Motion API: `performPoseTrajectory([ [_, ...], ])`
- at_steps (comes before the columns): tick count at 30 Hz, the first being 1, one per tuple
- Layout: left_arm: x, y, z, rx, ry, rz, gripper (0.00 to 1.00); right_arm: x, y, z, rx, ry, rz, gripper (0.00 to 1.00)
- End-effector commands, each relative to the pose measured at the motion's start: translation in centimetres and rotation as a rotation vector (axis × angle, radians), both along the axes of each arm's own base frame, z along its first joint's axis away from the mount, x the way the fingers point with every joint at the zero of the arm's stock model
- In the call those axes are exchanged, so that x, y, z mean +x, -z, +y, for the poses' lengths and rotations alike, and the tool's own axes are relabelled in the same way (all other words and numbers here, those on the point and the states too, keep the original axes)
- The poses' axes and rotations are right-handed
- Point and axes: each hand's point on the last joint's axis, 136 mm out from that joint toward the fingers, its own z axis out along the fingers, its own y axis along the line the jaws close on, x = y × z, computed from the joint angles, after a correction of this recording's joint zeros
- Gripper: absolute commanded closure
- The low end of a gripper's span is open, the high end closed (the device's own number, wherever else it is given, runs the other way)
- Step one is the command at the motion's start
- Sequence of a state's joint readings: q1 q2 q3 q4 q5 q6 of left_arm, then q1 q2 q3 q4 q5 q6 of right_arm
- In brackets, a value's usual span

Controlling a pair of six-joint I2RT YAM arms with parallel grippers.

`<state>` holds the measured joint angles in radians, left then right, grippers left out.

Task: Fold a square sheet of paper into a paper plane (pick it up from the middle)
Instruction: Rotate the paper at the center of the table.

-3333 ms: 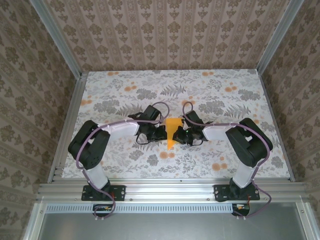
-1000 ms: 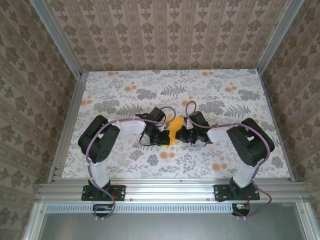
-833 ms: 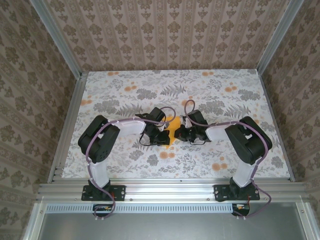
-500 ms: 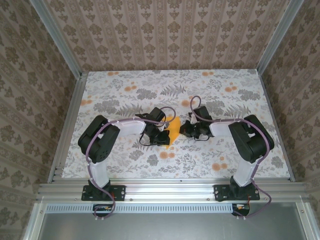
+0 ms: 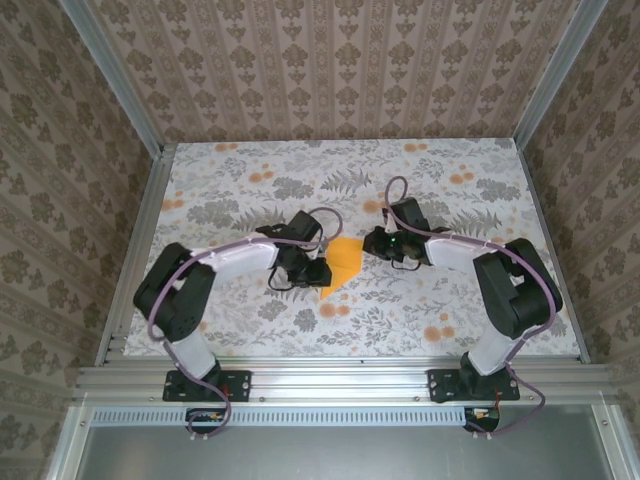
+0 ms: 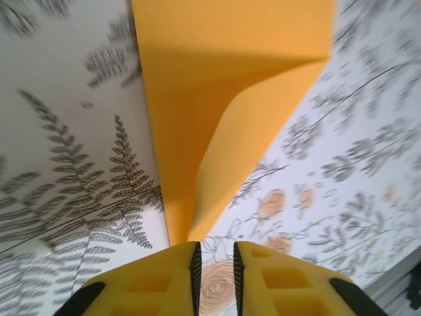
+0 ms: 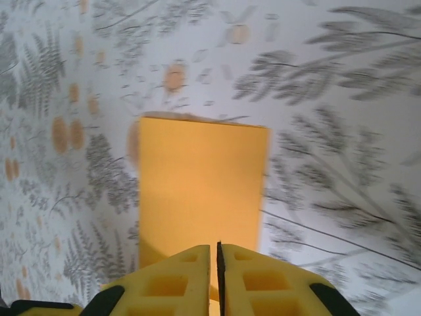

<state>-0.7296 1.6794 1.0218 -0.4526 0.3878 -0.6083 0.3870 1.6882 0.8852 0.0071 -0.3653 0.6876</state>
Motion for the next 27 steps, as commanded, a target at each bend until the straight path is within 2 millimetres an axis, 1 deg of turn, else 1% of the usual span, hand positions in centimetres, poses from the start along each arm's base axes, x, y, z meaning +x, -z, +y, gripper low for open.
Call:
performPoseTrajectory([
  [1,1.5,-1.6,0.9,-0.025,-0.073,-0.08,0.74,0.1,0.0,1.4,-0.036,-0.056,0.0,0.83],
  [4,1.7,-1.1,1.3,-0.036,-0.129,-0.078,0.71,0.9,1.2,2.0,-0.056,-0.057,0.045,0.83],
  [7,1.6,-0.8,0.9,-0.072,-0.149,-0.066,0.68,1.8,2.8,1.8,-0.103,-0.034,0.089,0.82],
  [10,1.4,-1.0,0.8,-0.094,-0.152,-0.074,0.66,2.4,3.9,1.4,-0.15,-0.009,0.121,0.82],
  [14,1.4,-1.4,0.8,-0.114,-0.153,-0.097,0.64,2.4,5.4,-0.3,-0.229,0.062,0.174,0.81],
  [16,1.4,-1.5,0.8,-0.128,-0.152,-0.11,0.63,2.0,6.1,-1.7,-0.269,0.116,0.206,0.81],
  [19,1.5,-1.5,0.7,-0.144,-0.152,-0.125,0.61,1.2,6.4,-3.9,-0.326,0.199,0.242,0.81],
  [21,1.5,-1.6,0.3,-0.169,-0.142,-0.131,0.6,0.6,6.2,-5.0,-0.352,0.248,0.254,0.8],
  [25,1.9,-2.3,-0.8,-0.224,-0.119,-0.156,0.59,-0.4,5.3,-6.2,-0.348,0.331,0.253,0.77],
  [27,2.3,-2.8,-1.5,-0.25,-0.104,-0.179,0.59,-0.5,4.2,-6.3,-0.316,0.363,0.227,0.73],
])
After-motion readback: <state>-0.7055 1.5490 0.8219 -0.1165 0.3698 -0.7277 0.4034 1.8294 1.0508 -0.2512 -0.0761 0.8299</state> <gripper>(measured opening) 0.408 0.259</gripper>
